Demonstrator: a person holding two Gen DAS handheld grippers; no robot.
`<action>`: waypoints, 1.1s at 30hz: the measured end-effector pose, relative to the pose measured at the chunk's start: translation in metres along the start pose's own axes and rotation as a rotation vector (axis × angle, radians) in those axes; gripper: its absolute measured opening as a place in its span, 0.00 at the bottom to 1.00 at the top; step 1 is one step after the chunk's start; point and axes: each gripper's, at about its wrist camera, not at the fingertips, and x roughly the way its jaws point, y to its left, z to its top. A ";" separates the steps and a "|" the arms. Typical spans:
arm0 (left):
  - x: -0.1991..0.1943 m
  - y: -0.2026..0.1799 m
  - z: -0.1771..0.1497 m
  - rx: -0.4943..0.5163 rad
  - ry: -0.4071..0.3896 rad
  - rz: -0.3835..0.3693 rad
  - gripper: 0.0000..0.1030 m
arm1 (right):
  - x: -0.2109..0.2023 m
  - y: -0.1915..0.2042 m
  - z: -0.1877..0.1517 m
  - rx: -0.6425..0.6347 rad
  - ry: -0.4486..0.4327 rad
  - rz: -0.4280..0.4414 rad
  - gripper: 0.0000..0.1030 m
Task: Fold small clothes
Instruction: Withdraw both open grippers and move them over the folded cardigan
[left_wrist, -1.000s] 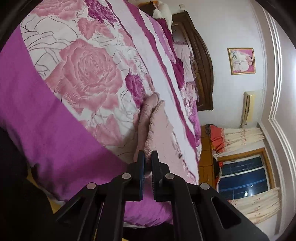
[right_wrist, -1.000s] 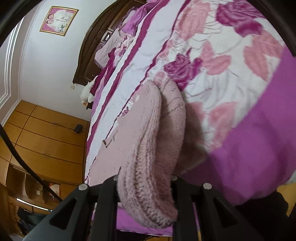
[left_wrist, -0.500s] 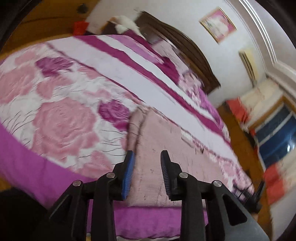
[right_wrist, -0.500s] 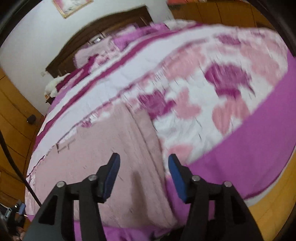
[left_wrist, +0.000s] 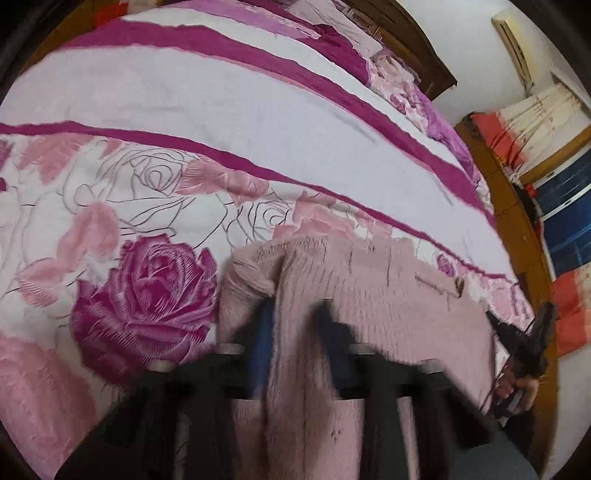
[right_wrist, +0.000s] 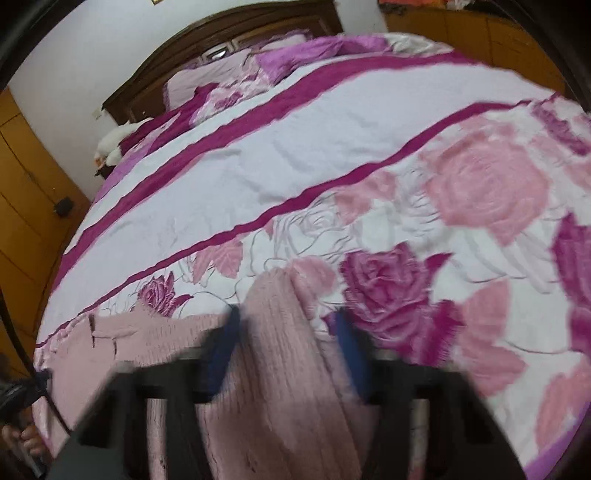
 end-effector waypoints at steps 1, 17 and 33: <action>-0.008 0.001 0.001 -0.017 -0.042 -0.025 0.00 | -0.002 -0.001 0.002 0.005 0.003 0.013 0.08; -0.003 0.007 0.030 -0.092 -0.187 -0.062 0.00 | -0.038 -0.021 0.022 0.081 -0.194 0.053 0.07; -0.028 -0.013 0.009 0.046 -0.341 0.108 0.01 | -0.008 0.003 0.021 -0.004 -0.161 -0.223 0.28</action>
